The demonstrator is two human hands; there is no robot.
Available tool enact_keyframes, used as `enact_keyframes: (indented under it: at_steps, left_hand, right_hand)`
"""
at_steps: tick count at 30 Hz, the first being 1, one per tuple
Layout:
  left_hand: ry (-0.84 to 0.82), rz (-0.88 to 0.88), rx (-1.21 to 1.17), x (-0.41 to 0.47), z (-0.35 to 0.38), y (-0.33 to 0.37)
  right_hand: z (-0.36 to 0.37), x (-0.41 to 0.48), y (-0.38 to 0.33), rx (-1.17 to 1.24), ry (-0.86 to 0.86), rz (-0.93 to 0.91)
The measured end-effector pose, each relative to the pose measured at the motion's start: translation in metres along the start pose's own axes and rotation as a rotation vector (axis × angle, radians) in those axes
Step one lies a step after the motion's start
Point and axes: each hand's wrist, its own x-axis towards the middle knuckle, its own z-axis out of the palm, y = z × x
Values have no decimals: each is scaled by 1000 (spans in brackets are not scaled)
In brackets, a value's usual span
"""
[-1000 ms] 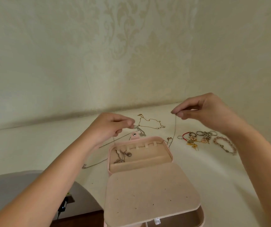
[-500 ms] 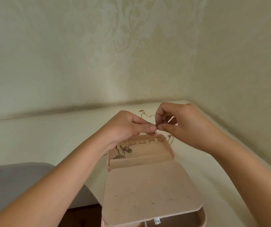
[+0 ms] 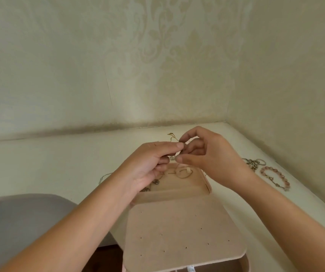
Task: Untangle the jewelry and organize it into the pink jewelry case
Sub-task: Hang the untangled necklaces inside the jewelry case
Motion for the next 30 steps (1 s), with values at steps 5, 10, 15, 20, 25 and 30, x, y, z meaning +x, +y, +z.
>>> enact_keyframes:
  at_steps: [5,10,15,20,25,30]
  left_hand:
    - [49,-63,-122,0,1,-4]
    - [39,-71,-162,-4,2,0]
    - [38,-31,-129,-9,-2,4]
    - [66,74,-41,-12,-4,5]
    - [20,142,7,-20,-6,9]
    - [-27,162,62,-25,-9,13]
  right_hand:
    - [3,-1,0,-98,143,-76]
    - [2,-5,-3,-144,234,-192]
    - [-2,-6,-5,-128,215,-235]
    - [-3,-5,-6,-53,165,-213]
    - [-8,-6,-8,-37,126,-298]
    - [-10,-6,-7,-48,130,-345]
